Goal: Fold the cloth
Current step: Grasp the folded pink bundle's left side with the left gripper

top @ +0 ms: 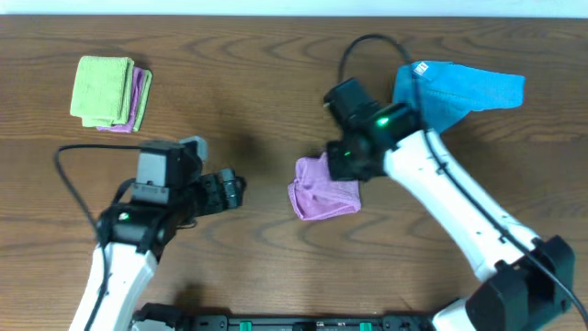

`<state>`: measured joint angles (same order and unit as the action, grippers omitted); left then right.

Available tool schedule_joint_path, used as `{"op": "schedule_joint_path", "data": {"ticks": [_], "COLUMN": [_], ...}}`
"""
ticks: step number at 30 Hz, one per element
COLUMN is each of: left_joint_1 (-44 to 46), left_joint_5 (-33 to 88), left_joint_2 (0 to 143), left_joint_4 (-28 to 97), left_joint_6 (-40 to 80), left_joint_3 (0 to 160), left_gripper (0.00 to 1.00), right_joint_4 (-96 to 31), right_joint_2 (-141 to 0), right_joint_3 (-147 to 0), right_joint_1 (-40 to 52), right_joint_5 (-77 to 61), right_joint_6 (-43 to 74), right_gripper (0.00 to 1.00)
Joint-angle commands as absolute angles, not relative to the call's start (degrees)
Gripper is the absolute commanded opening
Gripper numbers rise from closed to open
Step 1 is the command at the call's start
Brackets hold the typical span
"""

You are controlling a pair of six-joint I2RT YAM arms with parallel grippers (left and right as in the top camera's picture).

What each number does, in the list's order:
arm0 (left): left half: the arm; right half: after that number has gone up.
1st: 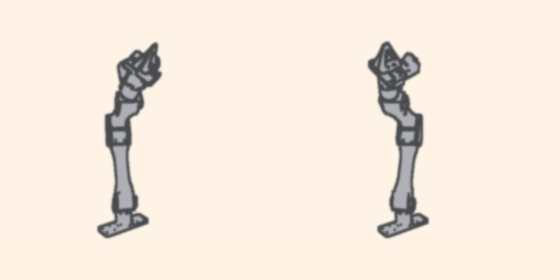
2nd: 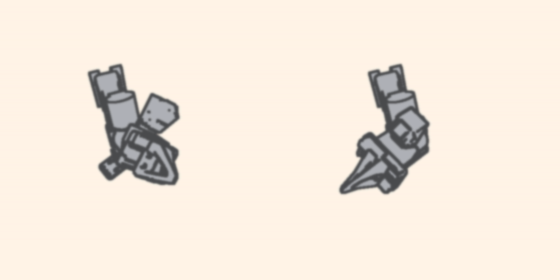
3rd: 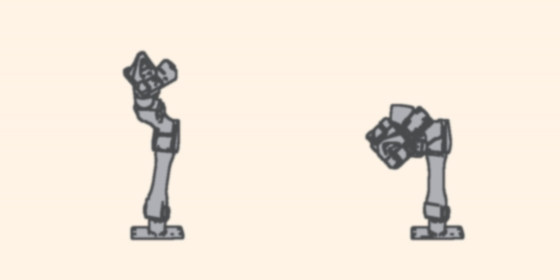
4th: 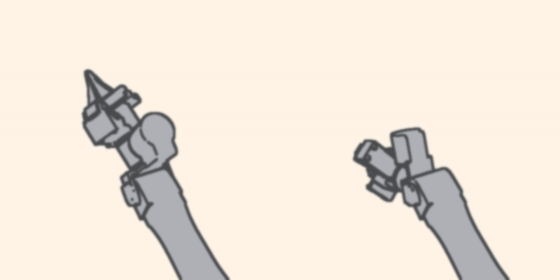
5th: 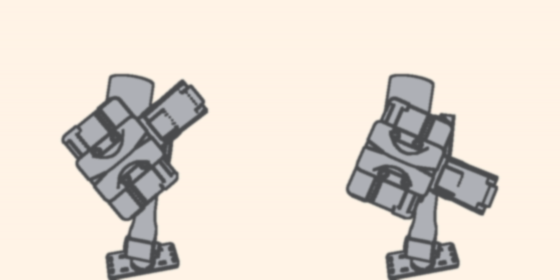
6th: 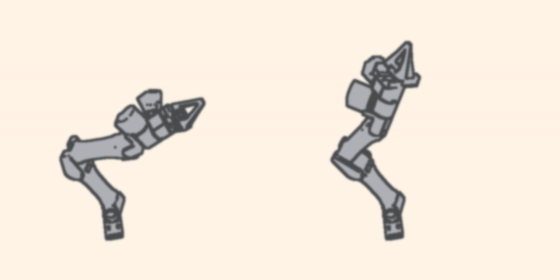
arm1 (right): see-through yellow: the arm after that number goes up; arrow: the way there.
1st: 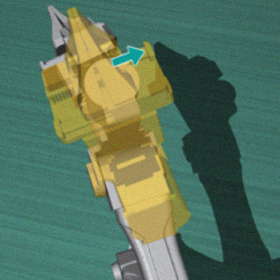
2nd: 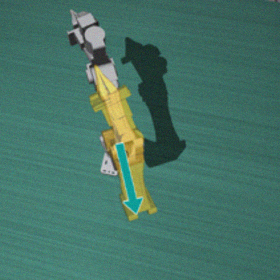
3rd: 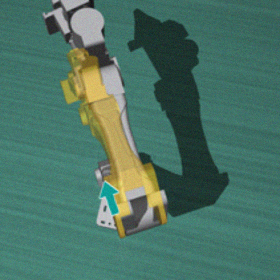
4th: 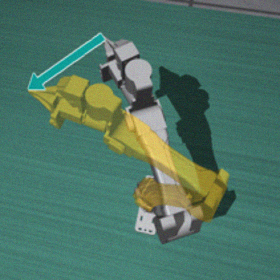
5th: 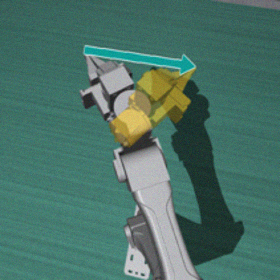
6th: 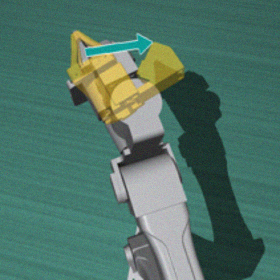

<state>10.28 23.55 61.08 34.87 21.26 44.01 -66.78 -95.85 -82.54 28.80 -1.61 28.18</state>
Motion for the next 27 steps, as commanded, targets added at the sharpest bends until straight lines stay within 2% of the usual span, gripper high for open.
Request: {"op": "schedule_joint_path", "data": {"ticks": [1,13,21,27], "left_joint_1": [10.70,11.11,16.01,21.08], "left_joint_5": [32.86,33.12,35.20,36.23], "left_joint_2": [64.93,71.90,75.40,82.87], "left_joint_4": [29.50,23.68,18.94,12.78], "left_joint_6": [23.90,24.47,26.76,31.73], "left_joint_3": [40.64,39.62,39.62,39.62], "left_gripper": [0.96,0.95,0.95,0.95], "right_joint_4": [-66.74,-62.54,-63.24,-60.88], "right_joint_2": [-95.90,-96.03,-96.03,-96.38], "right_joint_3": [-81.41,-80.82,-80.09,-74.37], "right_joint_1": [25.93,30.98,25.12,21.04], "right_joint_5": [-4.47,-4.03,-4.08,-4.08], "right_joint_6": [25.36,23.11,23.09,23.16], "right_gripper": [0.02,0.01,0.02,0.02]}}
